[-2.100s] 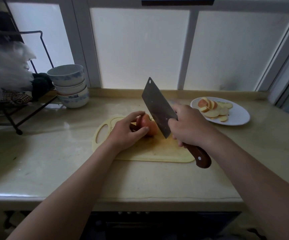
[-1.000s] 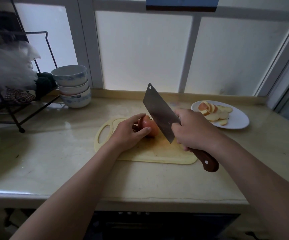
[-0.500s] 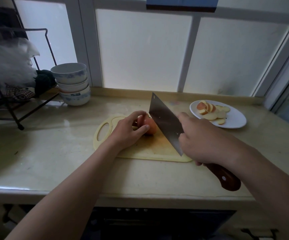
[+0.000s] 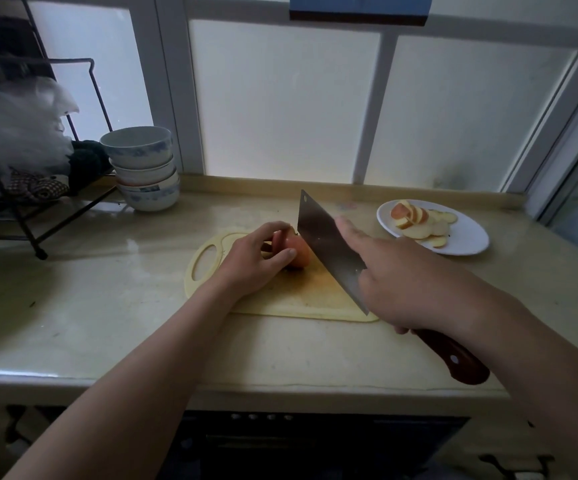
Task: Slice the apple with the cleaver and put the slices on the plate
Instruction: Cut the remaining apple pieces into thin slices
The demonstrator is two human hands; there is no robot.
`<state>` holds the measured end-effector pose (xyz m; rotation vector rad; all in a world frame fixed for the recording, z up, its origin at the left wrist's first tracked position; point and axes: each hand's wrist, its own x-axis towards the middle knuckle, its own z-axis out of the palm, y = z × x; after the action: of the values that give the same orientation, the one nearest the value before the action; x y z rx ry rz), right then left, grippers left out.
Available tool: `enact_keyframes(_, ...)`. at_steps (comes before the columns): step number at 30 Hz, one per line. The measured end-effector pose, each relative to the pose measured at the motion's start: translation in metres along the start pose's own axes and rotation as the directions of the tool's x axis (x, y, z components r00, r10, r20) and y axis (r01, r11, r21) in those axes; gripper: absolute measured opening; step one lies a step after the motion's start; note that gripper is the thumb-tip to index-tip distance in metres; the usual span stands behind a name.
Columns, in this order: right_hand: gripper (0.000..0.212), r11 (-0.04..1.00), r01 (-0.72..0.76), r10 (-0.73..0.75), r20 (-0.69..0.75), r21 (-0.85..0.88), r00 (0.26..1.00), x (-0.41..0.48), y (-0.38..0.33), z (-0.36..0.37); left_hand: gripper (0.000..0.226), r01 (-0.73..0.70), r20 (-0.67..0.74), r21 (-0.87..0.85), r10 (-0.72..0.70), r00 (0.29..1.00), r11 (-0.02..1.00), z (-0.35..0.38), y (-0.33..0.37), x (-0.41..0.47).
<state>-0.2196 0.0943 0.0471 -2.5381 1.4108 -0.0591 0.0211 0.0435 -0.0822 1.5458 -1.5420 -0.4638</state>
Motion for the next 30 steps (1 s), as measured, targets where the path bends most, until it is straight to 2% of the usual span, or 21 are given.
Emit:
enact_keyframes(9,0.09,0.999,0.019,-0.022,-0.058,-0.05,0.998,0.025,-0.008,0.015,0.046,-0.014,-0.015,0.009,0.015,1.0,1.0,0.0,-0.001,0.001)
enact_keyframes(15,0.09,1.0,0.006,-0.007,-0.07,-0.013,0.998,0.04,-0.012,0.022,0.046,-0.022,-0.014,0.009,0.022,1.0,1.0,0.001,-0.001,0.001)
enact_keyframes(23,0.091,0.999,0.0,-0.003,-0.06,-0.047,0.998,0.065,-0.014,0.034,0.05,-0.029,-0.022,0.021,0.03,0.999,0.999,0.001,-0.002,0.002)
enact_keyframes(30,0.087,1.0,-0.006,0.006,0.004,-0.004,1.0,0.08,-0.014,0.045,0.05,-0.024,-0.042,0.022,0.025,0.999,0.999,0.002,-0.006,0.004)
